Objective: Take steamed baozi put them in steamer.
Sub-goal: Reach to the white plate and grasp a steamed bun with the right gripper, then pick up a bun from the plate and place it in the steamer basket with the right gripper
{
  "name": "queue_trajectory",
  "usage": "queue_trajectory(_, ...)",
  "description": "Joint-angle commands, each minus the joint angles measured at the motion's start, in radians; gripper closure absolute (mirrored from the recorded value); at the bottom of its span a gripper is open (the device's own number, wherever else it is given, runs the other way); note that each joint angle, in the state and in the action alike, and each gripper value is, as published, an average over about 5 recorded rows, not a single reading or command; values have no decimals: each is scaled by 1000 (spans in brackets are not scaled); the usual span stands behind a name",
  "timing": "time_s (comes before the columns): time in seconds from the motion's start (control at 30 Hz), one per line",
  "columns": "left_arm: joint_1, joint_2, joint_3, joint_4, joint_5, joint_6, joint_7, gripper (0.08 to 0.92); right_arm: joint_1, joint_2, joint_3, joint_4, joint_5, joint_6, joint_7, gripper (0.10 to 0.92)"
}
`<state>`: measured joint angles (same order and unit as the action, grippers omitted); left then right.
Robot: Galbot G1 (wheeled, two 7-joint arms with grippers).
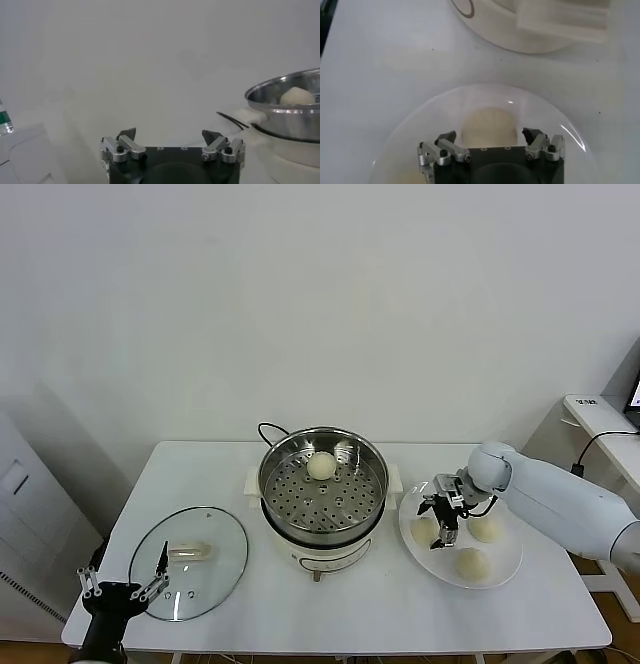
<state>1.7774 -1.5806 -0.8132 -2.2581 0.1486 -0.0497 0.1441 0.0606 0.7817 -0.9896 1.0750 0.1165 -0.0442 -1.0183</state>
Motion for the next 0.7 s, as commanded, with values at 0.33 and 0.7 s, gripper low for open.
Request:
queue_trajectory(0.33,-1,-4,0,-15,2,2,0,177,205,-91,-137,75,136,-1,-15,653)
queue_trajectory(0.7,-1,-16,2,-26,4,-1,0,177,869,-78,-572,187,630,-13,-83,720)
